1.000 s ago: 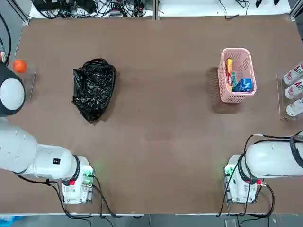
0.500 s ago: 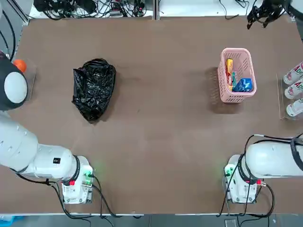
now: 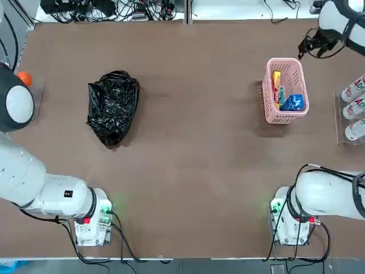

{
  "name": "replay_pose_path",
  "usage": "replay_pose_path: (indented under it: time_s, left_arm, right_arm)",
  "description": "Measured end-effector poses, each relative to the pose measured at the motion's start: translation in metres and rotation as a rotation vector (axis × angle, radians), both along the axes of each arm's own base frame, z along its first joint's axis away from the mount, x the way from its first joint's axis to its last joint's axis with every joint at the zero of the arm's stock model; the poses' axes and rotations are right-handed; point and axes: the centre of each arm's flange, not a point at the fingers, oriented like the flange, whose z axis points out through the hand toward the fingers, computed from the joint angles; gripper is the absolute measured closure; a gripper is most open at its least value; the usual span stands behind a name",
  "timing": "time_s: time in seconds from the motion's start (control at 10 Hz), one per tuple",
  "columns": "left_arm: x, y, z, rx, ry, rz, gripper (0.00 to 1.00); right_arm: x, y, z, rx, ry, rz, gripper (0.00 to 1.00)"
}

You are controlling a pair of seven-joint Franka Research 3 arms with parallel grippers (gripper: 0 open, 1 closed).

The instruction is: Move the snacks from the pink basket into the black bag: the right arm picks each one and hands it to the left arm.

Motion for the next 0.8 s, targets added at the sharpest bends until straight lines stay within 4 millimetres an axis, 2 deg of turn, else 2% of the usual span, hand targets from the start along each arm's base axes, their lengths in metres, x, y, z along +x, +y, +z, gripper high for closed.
replay_pose_path:
  time_s: [0.3,0.6,0.8]
  left_arm:
    - [0.0,-0.006,0.0,0.012,-0.003,-0.013,0.0]
    - [0.003,0.004,-0.002,0.012,-0.005,0.005,0.0]
    - [0.002,-0.004,-0.003,0.012,-0.004,-0.009,0.0]
  right_arm:
    - [-0.017,-0.01,-0.041,0.004,0.028,-0.025,0.0]
    - [-0.036,-0.022,-0.075,0.01,0.053,-0.057,0.0]
    - [-0.044,-0.023,-0.088,0.028,0.064,-0.078,0.0]
